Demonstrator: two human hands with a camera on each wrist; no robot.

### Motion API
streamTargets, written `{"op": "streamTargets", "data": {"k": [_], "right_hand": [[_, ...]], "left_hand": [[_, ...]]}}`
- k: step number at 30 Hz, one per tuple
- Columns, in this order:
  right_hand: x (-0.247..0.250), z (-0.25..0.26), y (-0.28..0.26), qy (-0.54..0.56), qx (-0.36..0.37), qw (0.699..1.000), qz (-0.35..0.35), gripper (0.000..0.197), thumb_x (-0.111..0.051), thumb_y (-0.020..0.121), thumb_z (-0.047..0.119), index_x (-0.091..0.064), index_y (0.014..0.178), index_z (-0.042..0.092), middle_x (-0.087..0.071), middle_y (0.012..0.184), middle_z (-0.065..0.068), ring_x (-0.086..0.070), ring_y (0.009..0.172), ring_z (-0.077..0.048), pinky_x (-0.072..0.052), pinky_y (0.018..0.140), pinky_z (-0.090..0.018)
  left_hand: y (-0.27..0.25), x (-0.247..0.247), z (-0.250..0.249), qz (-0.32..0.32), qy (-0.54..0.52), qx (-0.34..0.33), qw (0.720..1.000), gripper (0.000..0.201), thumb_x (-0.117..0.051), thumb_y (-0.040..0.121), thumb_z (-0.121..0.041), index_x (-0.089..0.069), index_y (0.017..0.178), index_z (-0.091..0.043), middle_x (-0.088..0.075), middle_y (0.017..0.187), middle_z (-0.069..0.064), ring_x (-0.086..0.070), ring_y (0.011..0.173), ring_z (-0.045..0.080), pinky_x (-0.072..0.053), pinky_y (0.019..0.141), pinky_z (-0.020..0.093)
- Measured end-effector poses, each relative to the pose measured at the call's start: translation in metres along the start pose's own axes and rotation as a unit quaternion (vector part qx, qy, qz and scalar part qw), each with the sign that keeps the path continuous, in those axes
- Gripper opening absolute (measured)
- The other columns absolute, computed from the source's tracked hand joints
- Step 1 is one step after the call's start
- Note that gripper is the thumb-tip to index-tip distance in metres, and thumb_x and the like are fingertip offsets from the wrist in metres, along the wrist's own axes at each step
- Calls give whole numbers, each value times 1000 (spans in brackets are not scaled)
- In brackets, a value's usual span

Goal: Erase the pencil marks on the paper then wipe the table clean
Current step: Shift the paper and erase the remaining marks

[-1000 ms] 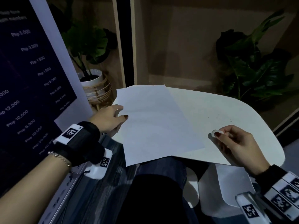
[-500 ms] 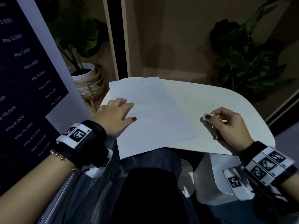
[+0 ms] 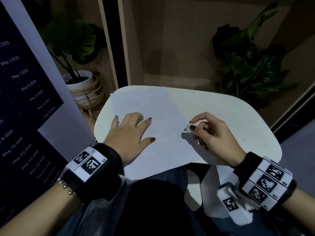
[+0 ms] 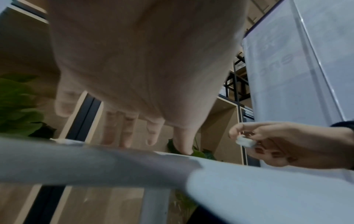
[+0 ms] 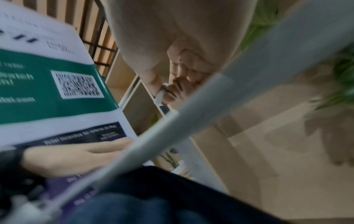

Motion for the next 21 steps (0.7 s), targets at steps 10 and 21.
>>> {"op": "streamTargets", "data": {"k": [10,21], "right_hand": [[-46,-19,19,-63,-15,994,-91,13,-65,88,13,-67,76,15,-63,60,-4,-60,60,-16,-51,65,-29],[-43,-13,18,-26,-33,996,-80,12,-67,87,10,-70,75,11,-57,59,-11,-57,61,-26,-58,71,-43]], "left_hand": [[6,-23,-13,112,-42,-73,990,57,-18,100,-60,6,150,-53,21,162,-9,20,149,18,4,120,49],[4,-30,-16,106,-42,-55,992,54,-12,102,-56,12,150,-50,26,160,-8,26,147,17,9,120,51]]}}
Point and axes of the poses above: each hand's wrist, its own y-axis towards the middle knuckle, its own x-axis out of the back of the hand, z = x × y, the point moved 5 cm from there along y, towards the middle knuckle
